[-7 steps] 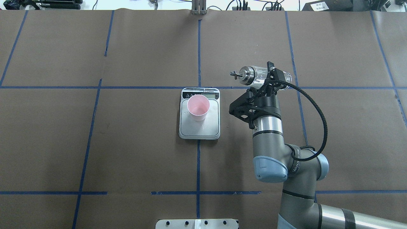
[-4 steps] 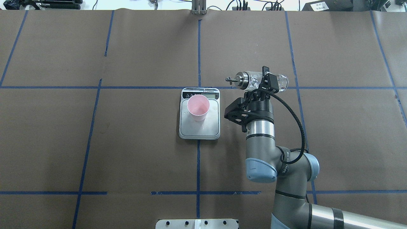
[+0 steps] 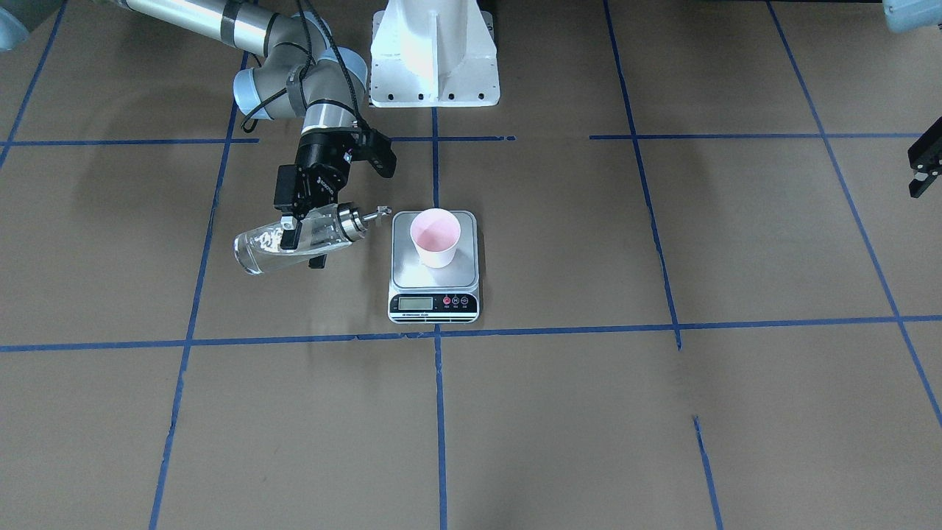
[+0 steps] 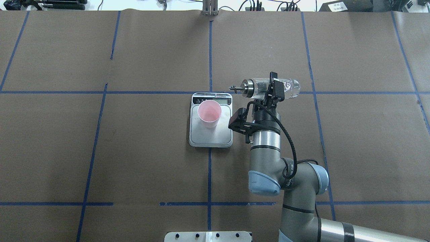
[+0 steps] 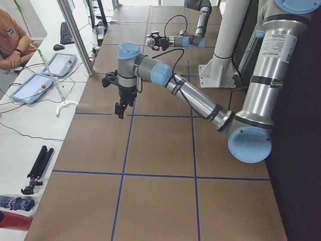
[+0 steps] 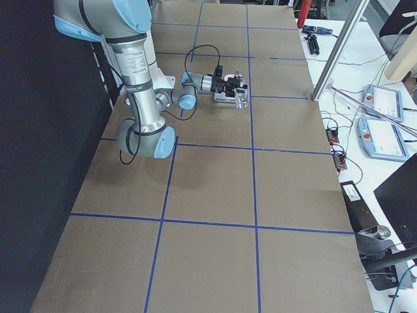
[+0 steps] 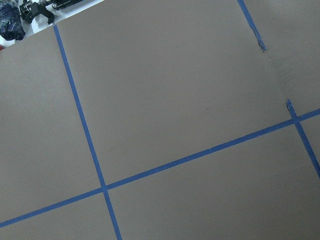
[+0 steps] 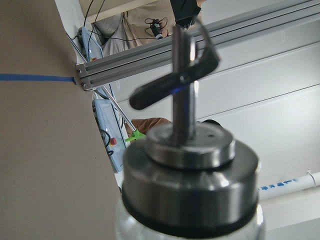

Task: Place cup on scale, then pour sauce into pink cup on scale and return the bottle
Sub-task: 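Carry the dispenser bottle with the right gripper toward the pink cup, then tilt the bottle with the right gripper, spout down over the pink cup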

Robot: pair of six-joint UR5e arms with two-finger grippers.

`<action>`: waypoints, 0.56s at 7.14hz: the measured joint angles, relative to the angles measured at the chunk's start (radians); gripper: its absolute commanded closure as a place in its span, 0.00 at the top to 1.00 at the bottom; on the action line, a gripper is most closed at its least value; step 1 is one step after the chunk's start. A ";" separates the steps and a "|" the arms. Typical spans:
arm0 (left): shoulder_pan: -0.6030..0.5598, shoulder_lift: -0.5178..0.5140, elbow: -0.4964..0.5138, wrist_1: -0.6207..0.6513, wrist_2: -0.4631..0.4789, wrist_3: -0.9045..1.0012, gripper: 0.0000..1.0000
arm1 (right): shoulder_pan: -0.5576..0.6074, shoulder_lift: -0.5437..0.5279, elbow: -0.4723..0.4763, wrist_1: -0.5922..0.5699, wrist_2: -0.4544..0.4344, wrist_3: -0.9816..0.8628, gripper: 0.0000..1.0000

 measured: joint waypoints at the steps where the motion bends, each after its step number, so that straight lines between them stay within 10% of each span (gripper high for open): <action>1: 0.000 0.000 0.003 0.002 0.000 0.023 1.00 | -0.006 0.004 0.000 -0.022 -0.012 -0.002 0.00; 4: -0.001 0.001 0.018 0.001 -0.002 0.042 1.00 | -0.018 0.009 -0.005 -0.069 -0.042 -0.016 0.00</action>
